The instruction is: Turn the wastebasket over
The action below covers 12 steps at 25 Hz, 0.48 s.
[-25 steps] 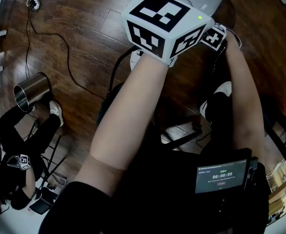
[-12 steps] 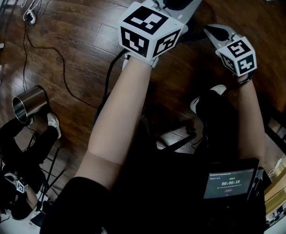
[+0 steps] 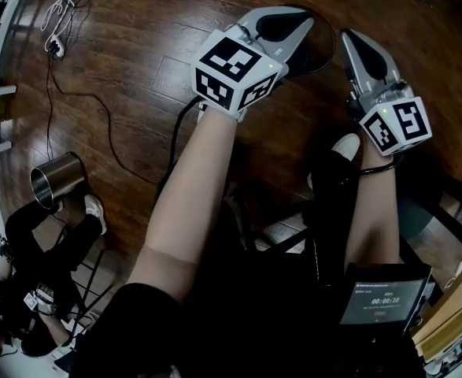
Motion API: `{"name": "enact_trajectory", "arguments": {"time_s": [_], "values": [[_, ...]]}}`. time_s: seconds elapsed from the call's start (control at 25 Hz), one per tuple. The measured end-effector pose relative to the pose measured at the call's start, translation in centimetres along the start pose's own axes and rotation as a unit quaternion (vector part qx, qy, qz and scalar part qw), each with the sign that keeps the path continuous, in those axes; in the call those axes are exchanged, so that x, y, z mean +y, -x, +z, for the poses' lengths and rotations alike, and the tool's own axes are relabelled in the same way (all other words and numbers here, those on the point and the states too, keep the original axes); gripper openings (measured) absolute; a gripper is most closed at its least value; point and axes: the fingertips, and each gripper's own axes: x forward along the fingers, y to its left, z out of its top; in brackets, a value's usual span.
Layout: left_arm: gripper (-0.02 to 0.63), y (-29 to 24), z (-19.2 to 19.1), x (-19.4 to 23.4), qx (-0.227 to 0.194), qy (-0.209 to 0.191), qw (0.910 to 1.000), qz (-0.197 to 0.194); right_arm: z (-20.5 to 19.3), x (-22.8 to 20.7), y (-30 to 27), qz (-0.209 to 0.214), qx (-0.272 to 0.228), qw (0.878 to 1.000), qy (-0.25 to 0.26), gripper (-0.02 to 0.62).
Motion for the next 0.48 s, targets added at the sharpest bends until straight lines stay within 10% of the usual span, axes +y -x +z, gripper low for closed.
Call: {"name": "enact_trajectory", "arguments": {"time_s": [0.48], "values": [[0.002, -0.5, -0.7, -0.2, -0.010, -0.019, 0.9998, 0.003, 0.2, 1.1, -0.7, 0.050, -0.013, 0.998, 0.023, 0.011]]}}
